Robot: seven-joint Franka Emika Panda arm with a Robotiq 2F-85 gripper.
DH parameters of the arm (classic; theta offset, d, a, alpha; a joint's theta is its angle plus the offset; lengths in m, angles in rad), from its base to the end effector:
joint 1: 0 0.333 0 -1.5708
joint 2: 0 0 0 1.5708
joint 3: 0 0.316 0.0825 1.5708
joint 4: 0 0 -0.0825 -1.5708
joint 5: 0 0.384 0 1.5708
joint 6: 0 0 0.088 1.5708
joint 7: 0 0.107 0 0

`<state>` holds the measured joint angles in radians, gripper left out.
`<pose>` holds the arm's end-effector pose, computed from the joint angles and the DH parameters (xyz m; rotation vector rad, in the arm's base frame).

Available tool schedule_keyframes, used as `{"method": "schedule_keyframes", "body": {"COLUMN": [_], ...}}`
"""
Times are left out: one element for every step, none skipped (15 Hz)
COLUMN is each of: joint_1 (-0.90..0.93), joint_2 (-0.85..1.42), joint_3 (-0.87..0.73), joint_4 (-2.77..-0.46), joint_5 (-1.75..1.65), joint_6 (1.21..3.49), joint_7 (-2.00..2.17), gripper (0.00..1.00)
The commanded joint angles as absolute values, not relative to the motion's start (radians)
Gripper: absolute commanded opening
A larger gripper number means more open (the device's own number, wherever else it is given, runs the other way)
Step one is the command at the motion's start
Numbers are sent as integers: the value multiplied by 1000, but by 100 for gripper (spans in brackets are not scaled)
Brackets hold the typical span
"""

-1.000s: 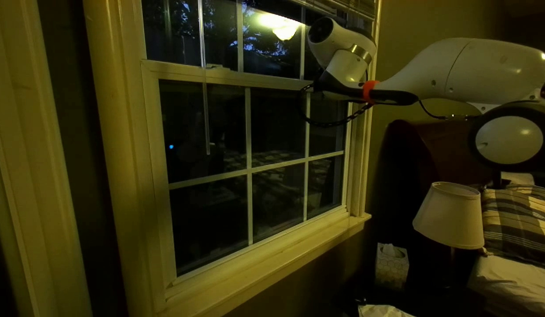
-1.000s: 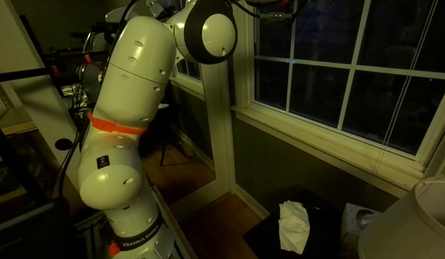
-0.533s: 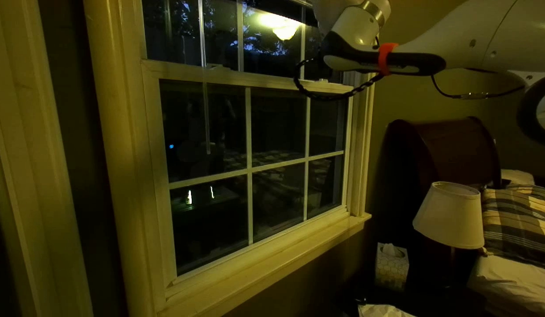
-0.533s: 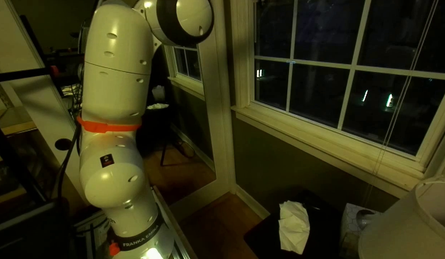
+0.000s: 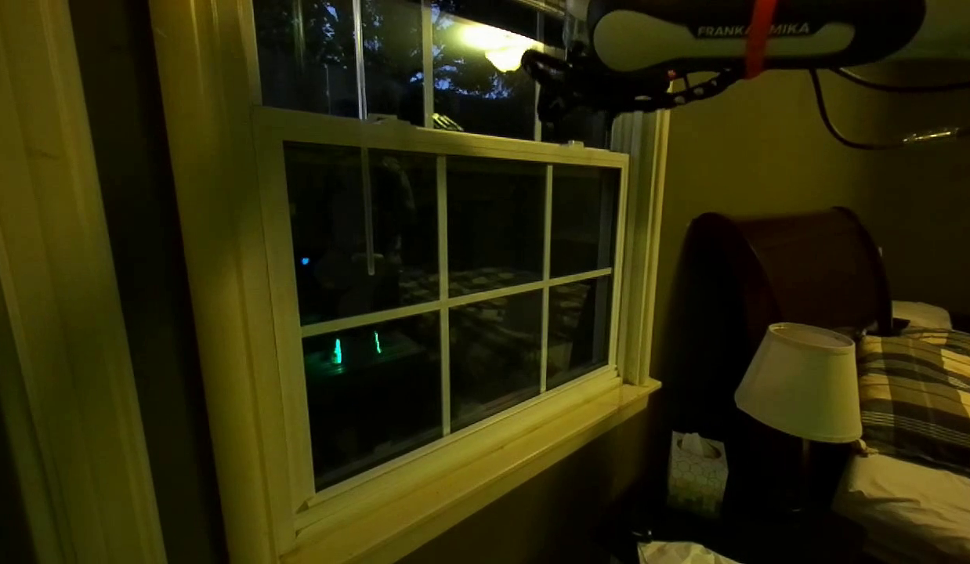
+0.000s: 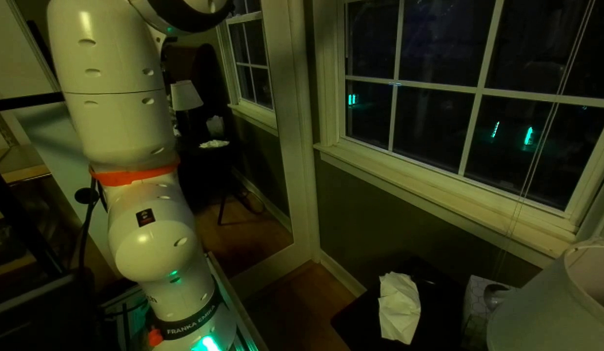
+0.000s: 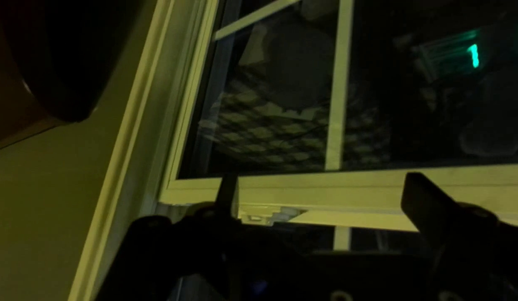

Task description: Lock the window

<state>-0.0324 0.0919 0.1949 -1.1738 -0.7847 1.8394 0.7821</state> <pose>0.5797 0.0287 0.8142 2.3413 -0.7786 1.1198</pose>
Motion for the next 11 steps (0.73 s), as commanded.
{"method": "schedule_keyframes", "body": {"joint_1": [-44,-41,-39,-38,-39,-40,-34,-35,-35,-37,-38], "joint_2": [-40,-57,-69,-78,-85,-90,-50,-59,-64,-66,-66], "joint_3": [211,212,210,205,199,191,207,203,200,199,199], "joint_4": [-1341,-1355,-1363,-1369,-1372,-1375,-1329,-1336,-1340,-1342,-1343], "joint_5": [-589,-535,-479,-423,-367,-314,-409,-374,-358,-351,-348], "joint_6": [1850,1839,1831,1825,1817,1806,1829,1821,1818,1818,1818], "joint_7": [673,637,598,555,510,464,545,514,498,490,487], "gripper": [100,100,100,100,100,100,100,100,100,100,100]}}
